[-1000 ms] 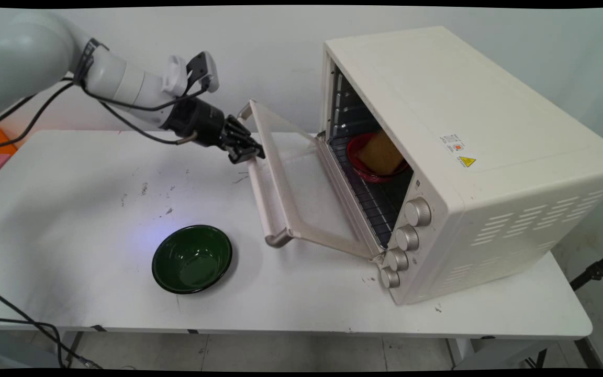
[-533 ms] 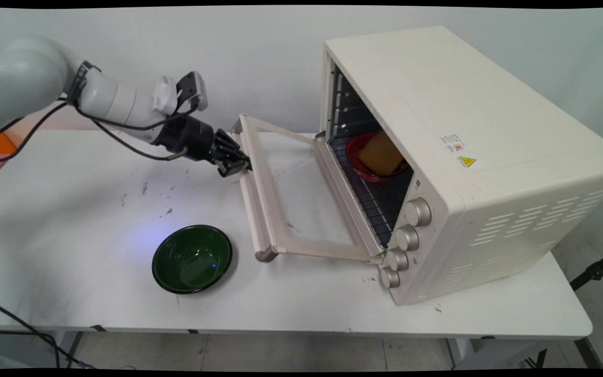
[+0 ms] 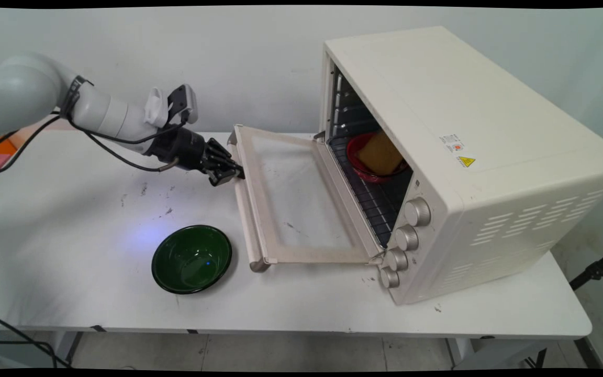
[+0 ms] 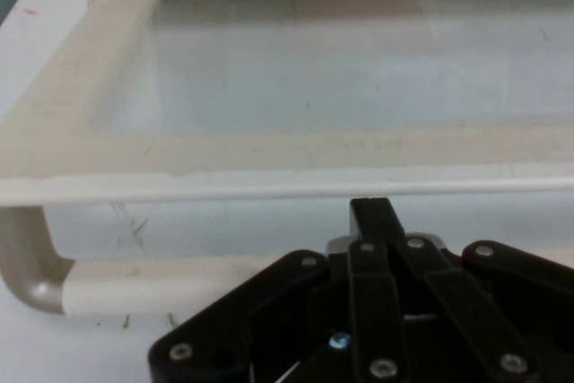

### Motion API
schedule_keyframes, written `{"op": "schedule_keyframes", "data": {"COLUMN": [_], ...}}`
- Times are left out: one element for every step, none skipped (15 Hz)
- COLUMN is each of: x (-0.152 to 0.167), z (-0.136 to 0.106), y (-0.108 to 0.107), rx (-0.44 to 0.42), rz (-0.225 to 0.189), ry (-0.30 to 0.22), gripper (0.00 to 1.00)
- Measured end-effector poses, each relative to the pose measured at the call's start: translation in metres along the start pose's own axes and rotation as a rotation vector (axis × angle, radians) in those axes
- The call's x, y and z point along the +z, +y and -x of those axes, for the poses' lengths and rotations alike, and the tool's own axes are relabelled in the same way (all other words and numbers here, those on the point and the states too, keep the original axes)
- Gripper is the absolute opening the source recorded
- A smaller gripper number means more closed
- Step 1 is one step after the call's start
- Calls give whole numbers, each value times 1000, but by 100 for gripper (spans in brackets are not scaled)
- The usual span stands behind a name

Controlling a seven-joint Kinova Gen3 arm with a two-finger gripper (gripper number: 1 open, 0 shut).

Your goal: Open the oven

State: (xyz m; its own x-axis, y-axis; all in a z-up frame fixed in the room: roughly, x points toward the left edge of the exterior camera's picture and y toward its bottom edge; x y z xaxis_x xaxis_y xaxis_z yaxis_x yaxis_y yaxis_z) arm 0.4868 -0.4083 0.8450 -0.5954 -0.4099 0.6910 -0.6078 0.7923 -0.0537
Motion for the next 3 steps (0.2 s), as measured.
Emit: {"op": "schedule_keyframes", "data": {"x": [-1, -2, -3], "z": [3, 5, 7], "y": [0, 0, 0], "rx": [1, 2, 3], "rz": [1, 2, 2], "ry": [1, 2, 4], "gripper": [0, 0, 0]}}
